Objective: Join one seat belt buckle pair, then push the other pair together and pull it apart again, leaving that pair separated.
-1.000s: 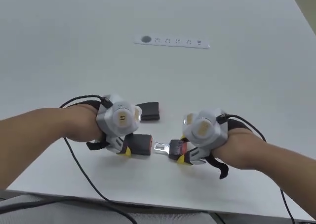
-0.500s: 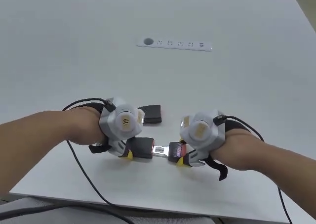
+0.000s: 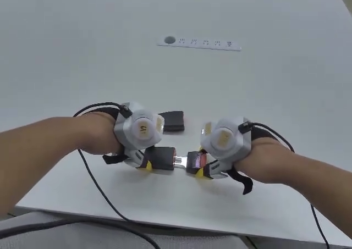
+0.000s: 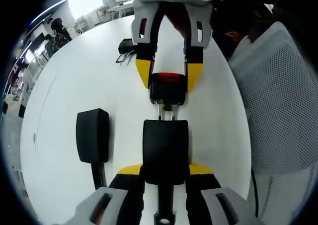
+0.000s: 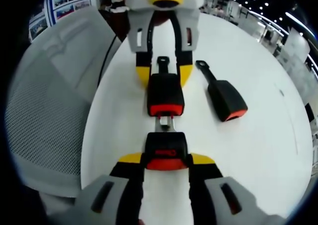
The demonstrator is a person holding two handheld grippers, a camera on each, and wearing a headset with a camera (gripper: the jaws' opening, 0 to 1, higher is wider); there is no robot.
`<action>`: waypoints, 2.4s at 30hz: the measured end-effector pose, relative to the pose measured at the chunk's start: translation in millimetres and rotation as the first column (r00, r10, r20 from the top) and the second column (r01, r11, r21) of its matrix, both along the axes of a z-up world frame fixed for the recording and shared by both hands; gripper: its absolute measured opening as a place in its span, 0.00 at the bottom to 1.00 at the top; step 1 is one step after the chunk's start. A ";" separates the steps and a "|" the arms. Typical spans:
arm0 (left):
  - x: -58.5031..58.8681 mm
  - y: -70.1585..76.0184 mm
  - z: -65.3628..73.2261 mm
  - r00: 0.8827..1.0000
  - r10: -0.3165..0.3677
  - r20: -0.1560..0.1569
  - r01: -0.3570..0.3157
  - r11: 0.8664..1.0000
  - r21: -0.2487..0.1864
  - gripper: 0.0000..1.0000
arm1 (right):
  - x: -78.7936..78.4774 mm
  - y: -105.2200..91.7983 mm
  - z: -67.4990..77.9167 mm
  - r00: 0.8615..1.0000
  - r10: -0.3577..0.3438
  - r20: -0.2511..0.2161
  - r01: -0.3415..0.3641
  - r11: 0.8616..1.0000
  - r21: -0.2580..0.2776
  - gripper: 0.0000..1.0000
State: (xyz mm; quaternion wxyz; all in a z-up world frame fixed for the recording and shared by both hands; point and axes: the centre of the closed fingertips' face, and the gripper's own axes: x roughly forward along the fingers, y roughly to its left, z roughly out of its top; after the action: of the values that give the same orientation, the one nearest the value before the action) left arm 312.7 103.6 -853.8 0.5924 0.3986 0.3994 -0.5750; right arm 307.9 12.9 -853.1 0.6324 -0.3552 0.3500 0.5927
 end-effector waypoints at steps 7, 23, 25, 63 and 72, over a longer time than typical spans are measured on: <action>0.9 -0.4 -0.5 1.000 0.006 -0.002 -0.006 1.000 -0.011 0.33 | 0.9 3.6 0.0 1.000 -0.006 0.002 0.006 1.000 0.006 0.34; 0.8 -1.7 -0.5 1.000 -0.014 0.000 0.014 1.000 0.020 0.32 | 2.1 7.7 -1.2 1.000 -0.010 -0.012 0.010 1.000 -0.009 0.32; 0.7 -1.7 -0.4 1.000 -0.015 -0.001 0.015 1.000 0.024 0.32 | 2.0 8.3 -1.2 1.000 -0.013 -0.014 0.013 1.000 -0.009 0.31; 0.0 -0.7 -2.5 1.000 -0.004 0.002 0.004 0.999 0.034 0.32 | -1.4 23.4 0.7 0.999 -0.027 -0.023 0.028 0.999 0.033 0.31; 0.3 2.9 -2.7 1.000 -0.011 -0.016 0.011 1.000 0.007 0.32 | 0.2 19.9 0.8 1.000 0.001 -0.019 0.000 0.999 0.041 0.31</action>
State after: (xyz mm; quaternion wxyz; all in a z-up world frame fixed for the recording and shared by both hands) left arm 313.0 106.5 -856.5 0.5846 0.3985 0.4039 -0.5799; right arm 308.0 32.8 -852.3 0.6359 -0.3368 0.3437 0.6033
